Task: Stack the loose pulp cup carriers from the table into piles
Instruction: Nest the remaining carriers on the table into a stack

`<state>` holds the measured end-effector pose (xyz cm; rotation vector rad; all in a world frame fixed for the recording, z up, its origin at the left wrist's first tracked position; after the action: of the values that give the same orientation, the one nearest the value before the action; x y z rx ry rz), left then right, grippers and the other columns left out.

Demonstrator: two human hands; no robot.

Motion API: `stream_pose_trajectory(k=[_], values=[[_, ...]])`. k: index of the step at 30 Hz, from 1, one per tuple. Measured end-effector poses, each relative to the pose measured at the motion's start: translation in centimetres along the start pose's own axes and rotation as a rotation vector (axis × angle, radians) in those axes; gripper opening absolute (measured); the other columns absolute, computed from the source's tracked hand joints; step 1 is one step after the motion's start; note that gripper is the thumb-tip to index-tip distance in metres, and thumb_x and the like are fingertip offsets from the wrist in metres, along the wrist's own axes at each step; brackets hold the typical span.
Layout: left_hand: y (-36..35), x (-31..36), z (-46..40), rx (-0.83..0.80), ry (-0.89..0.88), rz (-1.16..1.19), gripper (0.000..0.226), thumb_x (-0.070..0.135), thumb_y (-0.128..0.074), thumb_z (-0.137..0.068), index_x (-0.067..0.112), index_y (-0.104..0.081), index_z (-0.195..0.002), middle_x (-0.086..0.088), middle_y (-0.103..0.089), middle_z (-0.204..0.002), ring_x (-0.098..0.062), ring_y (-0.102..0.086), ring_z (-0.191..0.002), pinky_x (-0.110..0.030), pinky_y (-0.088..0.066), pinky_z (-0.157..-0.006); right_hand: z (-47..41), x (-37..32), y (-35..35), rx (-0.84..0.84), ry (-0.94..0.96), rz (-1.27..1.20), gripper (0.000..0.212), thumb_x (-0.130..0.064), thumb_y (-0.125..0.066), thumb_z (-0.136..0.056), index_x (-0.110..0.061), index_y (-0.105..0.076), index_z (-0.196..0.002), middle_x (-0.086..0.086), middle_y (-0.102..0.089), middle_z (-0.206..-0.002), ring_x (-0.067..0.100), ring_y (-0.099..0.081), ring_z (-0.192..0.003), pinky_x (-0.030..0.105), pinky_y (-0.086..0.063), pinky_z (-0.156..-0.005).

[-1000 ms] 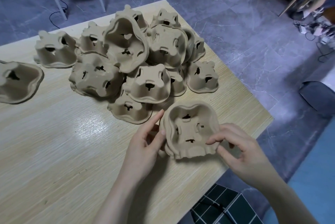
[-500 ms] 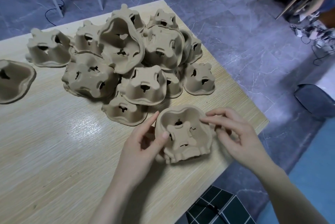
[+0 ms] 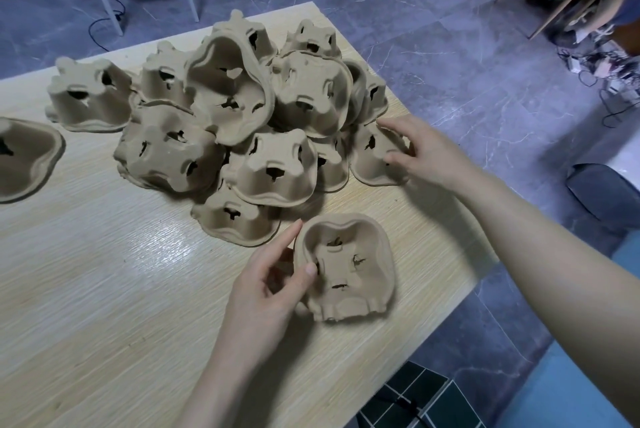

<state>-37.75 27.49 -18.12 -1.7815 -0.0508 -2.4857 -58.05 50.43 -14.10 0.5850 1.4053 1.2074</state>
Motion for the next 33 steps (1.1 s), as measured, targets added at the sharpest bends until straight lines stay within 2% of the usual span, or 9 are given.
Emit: stream_pose_trajectory(k=[5,12,15,17,23,26,27,30,33], values=[[0.1,-0.5,-0.2,0.0,-0.016,0.009,0.05,0.041,-0.078,-0.079,0.054,-0.061,-0.124,0.01,-0.071,-0.106,-0.004,-0.052,-0.07,-0.016,-0.044,-0.063,0.7,-0.4,0.1,-0.014,-0.004,0.081,0.062,-0.014,-0.069,-0.088,-0.031,-0.044,-0.143,-0.004,-0.049,-0.125,0.018,-0.051,-0.108,0.042,-0.044,-0.092],[0.1,-0.4,0.0,0.009,-0.02,0.032,0.047,0.037,-0.077,-0.079,0.048,-0.065,-0.123,0.008,-0.072,-0.107,-0.005,-0.055,-0.07,-0.015,-0.045,-0.062,5.9,-1.8,0.3,0.222,0.097,0.044,0.079,-0.01,-0.072,-0.081,-0.031,-0.036,-0.148,-0.009,-0.047,-0.116,0.015,-0.051,-0.101,0.036,-0.046,-0.086],[-0.2,0.0,0.1,0.005,-0.031,0.058,0.045,0.02,-0.073,-0.083,0.041,-0.065,-0.123,0.006,-0.07,-0.095,-0.001,-0.053,-0.063,-0.013,-0.043,-0.055,8.2,-1.9,-0.1,0.298,0.103,-0.04,0.074,-0.017,-0.069,-0.087,-0.029,-0.032,-0.15,-0.01,-0.049,-0.107,0.006,-0.046,-0.091,0.028,-0.044,-0.087],[-0.3,0.2,0.2,0.001,-0.02,0.082,0.046,0.006,-0.07,-0.086,0.034,-0.065,-0.122,0.008,-0.065,-0.086,0.002,-0.053,-0.056,-0.012,-0.042,-0.049,9.1,-1.8,-0.1,0.339,0.057,-0.08,0.074,-0.028,-0.067,-0.089,-0.032,-0.027,-0.151,-0.009,-0.052,-0.103,0.008,-0.048,-0.087,0.023,-0.042,-0.084],[0.1,-0.1,0.1,0.027,-0.01,0.079,0.048,0.024,-0.072,-0.078,0.036,-0.066,-0.124,0.011,-0.067,-0.091,0.003,-0.058,-0.079,-0.011,-0.045,-0.069,10.2,-1.6,0.7,0.342,-0.081,-0.125,0.075,-0.047,-0.062,-0.084,-0.04,-0.027,-0.15,0.0,-0.059,-0.09,0.022,-0.054,-0.072,0.039,-0.05,-0.071],[0.1,-0.1,0.2,0.029,-0.012,0.074,0.047,0.02,-0.072,-0.081,0.036,-0.066,-0.125,0.012,-0.065,-0.087,-0.02,-0.06,-0.08,-0.026,-0.055,-0.074,10.6,-1.5,1.0,0.3,-0.118,-0.083,0.061,-0.047,-0.063,-0.085,-0.043,-0.041,-0.142,-0.004,-0.06,-0.087,0.017,-0.054,-0.073,0.038,-0.049,-0.07],[0.1,-0.1,0.3,0.028,-0.013,0.078,0.047,0.018,-0.072,-0.082,0.035,-0.066,-0.125,0.013,-0.065,-0.086,-0.021,-0.061,-0.085,-0.024,-0.055,-0.075,10.7,-1.5,1.1,0.295,-0.111,-0.075,0.051,-0.044,-0.065,-0.085,-0.041,-0.051,-0.134,-0.007,-0.06,-0.086,0.015,-0.054,-0.074,0.038,-0.049,-0.072],[0.1,-0.1,0.2,0.023,-0.009,0.084,0.046,0.018,-0.072,-0.081,0.038,-0.066,-0.123,0.016,-0.065,-0.079,0.003,-0.057,-0.07,-0.008,-0.044,-0.067,11.3,-1.5,1.3,0.339,-0.056,-0.031,0.022,-0.033,-0.071,-0.084,-0.031,-0.068,-0.106,-0.012,-0.063,-0.087,0.007,-0.049,-0.076,0.033,-0.047,-0.074],[0.0,0.1,0.3,0.018,-0.007,0.097,0.046,0.009,-0.071,-0.085,0.034,-0.066,-0.123,0.017,-0.066,-0.077,0.01,-0.054,-0.069,-0.005,-0.042,-0.062,12.2,-1.4,1.1,0.481,-0.031,0.046,0.01,-0.017,-0.075,-0.083,-0.024,-0.074,-0.089,-0.006,-0.063,-0.078,0.008,-0.048,-0.073,0.03,-0.041,-0.067]])
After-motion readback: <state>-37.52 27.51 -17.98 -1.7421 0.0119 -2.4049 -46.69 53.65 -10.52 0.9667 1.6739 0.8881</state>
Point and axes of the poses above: each hand's wrist, its own z-axis away from the middle knuckle, its own y-axis out of the back of the hand, x = y × z, the point moved 4 cm from there along -z, towards the middle knuckle
